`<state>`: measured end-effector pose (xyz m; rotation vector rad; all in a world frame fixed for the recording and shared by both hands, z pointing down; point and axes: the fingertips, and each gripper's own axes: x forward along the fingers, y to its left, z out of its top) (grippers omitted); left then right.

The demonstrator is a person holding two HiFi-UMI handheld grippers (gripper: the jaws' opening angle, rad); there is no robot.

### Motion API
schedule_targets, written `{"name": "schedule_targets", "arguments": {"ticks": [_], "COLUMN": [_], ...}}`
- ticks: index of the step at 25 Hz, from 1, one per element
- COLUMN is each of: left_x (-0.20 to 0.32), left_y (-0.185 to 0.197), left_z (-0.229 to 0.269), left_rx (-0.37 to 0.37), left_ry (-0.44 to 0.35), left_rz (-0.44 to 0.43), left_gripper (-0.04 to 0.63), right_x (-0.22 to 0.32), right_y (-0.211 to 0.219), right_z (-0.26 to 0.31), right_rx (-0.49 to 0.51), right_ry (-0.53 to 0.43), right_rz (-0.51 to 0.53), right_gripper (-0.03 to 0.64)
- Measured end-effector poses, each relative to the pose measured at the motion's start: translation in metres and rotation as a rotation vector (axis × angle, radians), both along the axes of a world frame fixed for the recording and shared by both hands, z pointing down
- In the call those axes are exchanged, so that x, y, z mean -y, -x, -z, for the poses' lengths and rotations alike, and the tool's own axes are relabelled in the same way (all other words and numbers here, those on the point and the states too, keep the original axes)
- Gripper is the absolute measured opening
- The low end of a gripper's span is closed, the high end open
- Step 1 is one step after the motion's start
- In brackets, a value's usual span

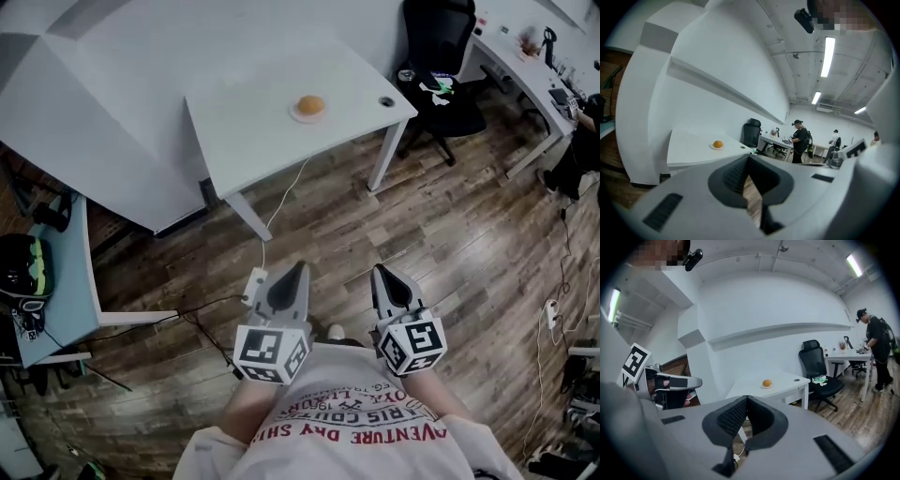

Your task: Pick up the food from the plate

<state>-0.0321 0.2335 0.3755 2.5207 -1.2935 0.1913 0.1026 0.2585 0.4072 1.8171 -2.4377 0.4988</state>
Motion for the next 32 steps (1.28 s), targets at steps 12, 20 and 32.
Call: {"name": "schedule_targets", "arguments": {"ticks": [12, 20, 32], "left_x": [0.170, 0.323, 0.451], "left_y": [0.003, 0.027, 0.031], "left_z": [-0.007, 0.006, -0.017], "left_rx": [0.006, 0.020, 0.010], "left_ry": [-0.027, -0.040, 0.004], "left_rz": [-0.033, -0.083, -0.156], "left_gripper": [0.006, 0.006, 0.006], "right_x": [0.161, 0.307, 0.433], "right_y": [0.016, 0.025, 0.038], "right_z": [-0.006, 0.006, -0.003], "right_rx": [-0.058, -0.071, -0.086], "right_ry": [-0.003, -0.009, 0.039], "right_rz": [0.023, -0.046, -0.068], "right_gripper": [0.011, 0.011, 0.011]}}
